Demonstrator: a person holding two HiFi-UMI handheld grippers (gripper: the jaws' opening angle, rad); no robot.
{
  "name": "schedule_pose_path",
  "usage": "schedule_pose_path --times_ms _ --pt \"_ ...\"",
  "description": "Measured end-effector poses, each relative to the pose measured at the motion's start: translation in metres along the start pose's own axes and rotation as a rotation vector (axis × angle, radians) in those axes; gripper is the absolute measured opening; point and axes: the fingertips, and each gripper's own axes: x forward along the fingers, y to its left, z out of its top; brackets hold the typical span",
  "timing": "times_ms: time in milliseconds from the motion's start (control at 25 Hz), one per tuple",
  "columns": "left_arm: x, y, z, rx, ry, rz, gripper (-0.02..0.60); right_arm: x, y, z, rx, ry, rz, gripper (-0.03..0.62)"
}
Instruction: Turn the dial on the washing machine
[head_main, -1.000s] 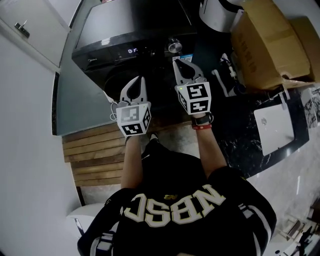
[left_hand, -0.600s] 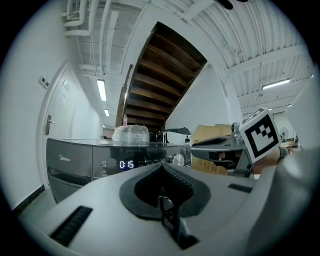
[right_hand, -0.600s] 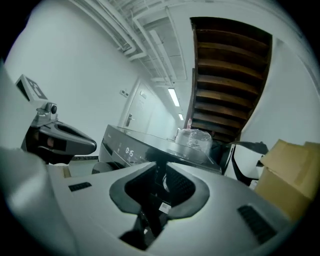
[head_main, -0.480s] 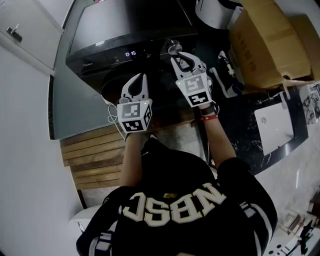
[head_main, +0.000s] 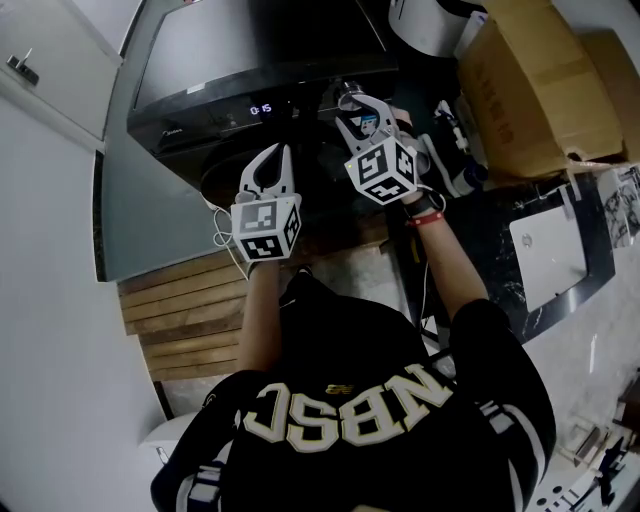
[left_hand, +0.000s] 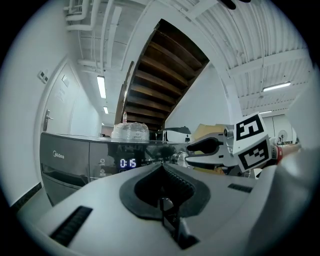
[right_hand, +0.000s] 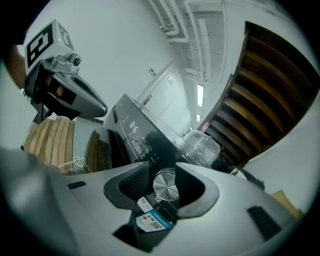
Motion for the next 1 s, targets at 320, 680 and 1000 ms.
schedule_pose_path --times_ms 320,680,1000 --pt "0.006 0.008 -0.002 -0.007 0.001 0.0 0.014 0.021 0.008 -0.013 -0.374 0.081 -0.005 0.222" --pt "0.012 0.015 -0.002 -0.011 0.004 0.0 0.014 0.042 0.009 -0.031 -0.805 0.169 -0.027 0.278" --pt "0.012 0.02 -0.003 -0.02 0.0 0.009 0.014 0.049 0.015 -0.036 -0.924 0.179 0.003 0.287"
